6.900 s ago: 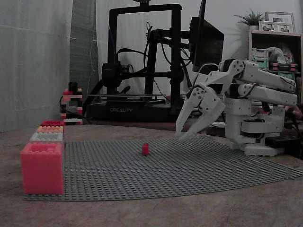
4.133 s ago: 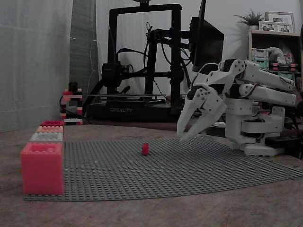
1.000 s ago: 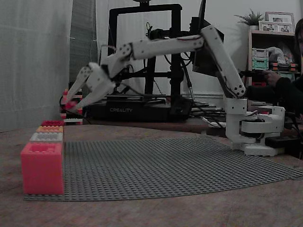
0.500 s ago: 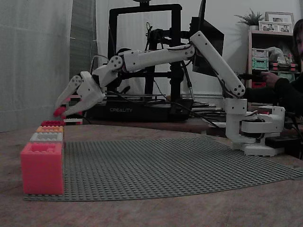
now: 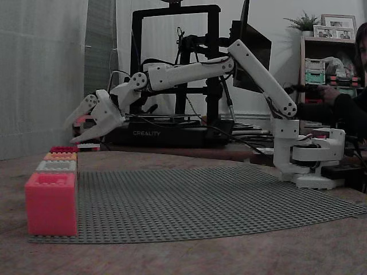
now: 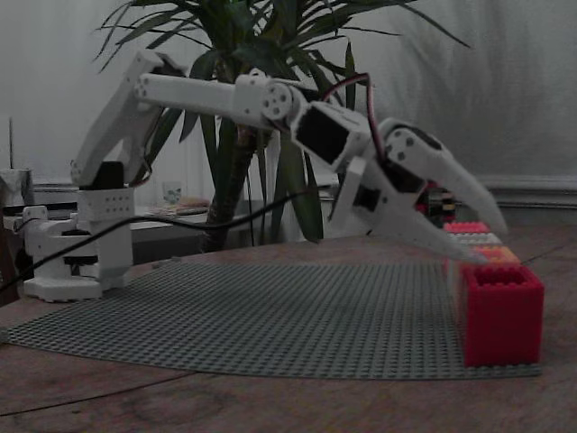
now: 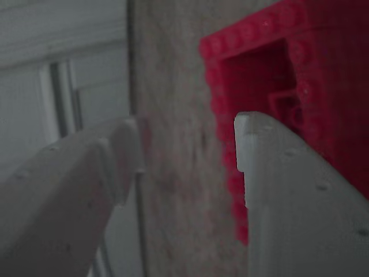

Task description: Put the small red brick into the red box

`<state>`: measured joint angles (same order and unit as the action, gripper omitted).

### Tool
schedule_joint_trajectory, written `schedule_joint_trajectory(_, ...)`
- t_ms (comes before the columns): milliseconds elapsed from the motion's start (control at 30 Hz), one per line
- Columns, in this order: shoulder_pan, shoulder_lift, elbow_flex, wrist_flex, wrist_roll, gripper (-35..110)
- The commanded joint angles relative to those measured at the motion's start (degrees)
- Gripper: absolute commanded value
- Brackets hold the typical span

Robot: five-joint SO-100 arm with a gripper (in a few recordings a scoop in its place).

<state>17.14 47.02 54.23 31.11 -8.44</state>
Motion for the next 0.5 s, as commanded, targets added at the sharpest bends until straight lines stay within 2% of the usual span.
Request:
schedule_joint_trajectory(0, 0.2, 17.5, 0.4, 4.5, 1.8, 1)
schedule_joint_trajectory(67, -0.4, 25.7, 5.0, 7.0, 2.5, 0)
schedule_joint_trajectory(233, -4.7, 46.1, 20.3, 21.6, 1.7, 0)
schedule_joint_trajectory(300, -6.5, 54.4, 31.0, 26.4, 1.3, 0)
schedule_joint_trajectory(467, -8.1, 77.9, 63.5, 29.8, 0.7, 0)
